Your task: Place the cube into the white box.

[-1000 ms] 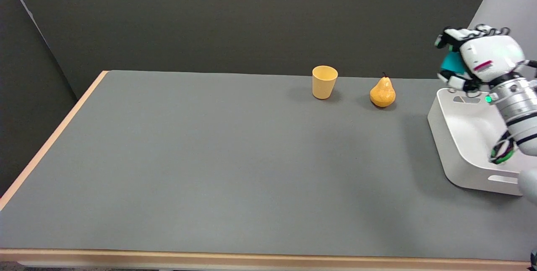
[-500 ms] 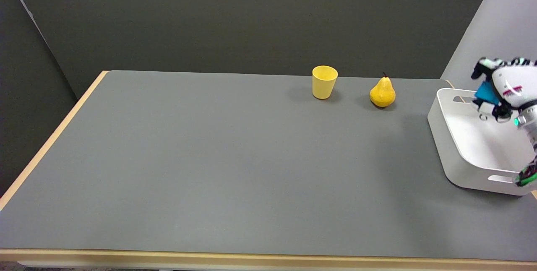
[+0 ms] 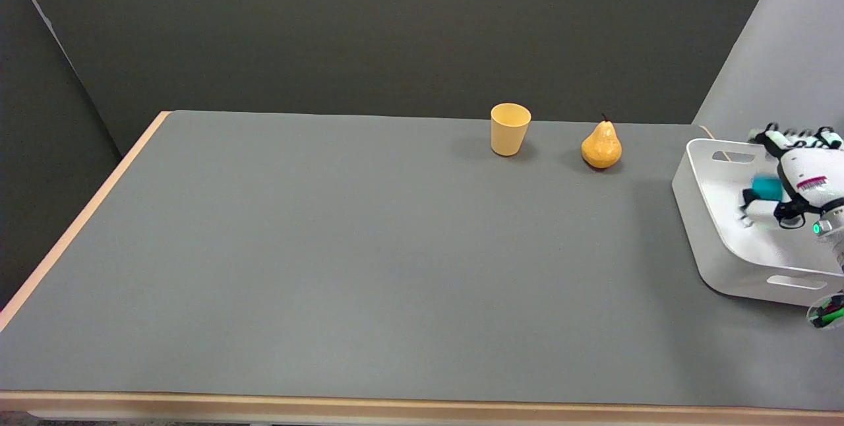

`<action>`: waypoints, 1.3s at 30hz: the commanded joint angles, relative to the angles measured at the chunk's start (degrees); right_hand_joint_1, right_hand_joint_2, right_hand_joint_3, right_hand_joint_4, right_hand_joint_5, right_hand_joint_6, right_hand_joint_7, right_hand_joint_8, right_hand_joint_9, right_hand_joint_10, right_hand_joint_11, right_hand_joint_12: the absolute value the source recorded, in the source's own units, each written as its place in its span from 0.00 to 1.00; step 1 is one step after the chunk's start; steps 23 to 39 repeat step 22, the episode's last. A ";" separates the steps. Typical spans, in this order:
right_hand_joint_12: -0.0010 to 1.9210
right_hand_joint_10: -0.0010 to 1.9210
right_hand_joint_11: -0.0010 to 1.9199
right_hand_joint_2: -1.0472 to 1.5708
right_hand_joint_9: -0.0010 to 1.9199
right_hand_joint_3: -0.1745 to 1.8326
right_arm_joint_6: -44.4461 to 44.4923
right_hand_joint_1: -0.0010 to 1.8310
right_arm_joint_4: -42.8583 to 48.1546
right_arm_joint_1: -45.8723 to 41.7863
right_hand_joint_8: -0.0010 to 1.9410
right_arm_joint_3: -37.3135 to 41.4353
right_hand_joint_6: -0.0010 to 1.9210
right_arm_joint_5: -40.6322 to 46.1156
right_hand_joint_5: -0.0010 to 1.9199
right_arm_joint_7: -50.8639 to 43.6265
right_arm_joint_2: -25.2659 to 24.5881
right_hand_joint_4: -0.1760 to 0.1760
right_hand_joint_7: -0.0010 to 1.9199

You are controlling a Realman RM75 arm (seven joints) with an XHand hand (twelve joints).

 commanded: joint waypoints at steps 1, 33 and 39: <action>0.31 0.00 0.00 0.61 0.00 0.46 5.85 0.24 -3.35 -0.28 0.00 -5.64 0.04 10.85 0.00 6.53 -0.27 0.73 0.00; 0.24 0.06 0.00 0.61 0.01 0.58 30.84 0.19 31.12 3.38 0.03 -38.41 0.21 -4.33 0.03 7.65 3.04 0.73 0.04; 0.24 0.06 0.00 0.61 0.01 0.58 30.84 0.19 31.12 3.38 0.03 -38.41 0.21 -4.33 0.03 7.65 3.04 0.73 0.04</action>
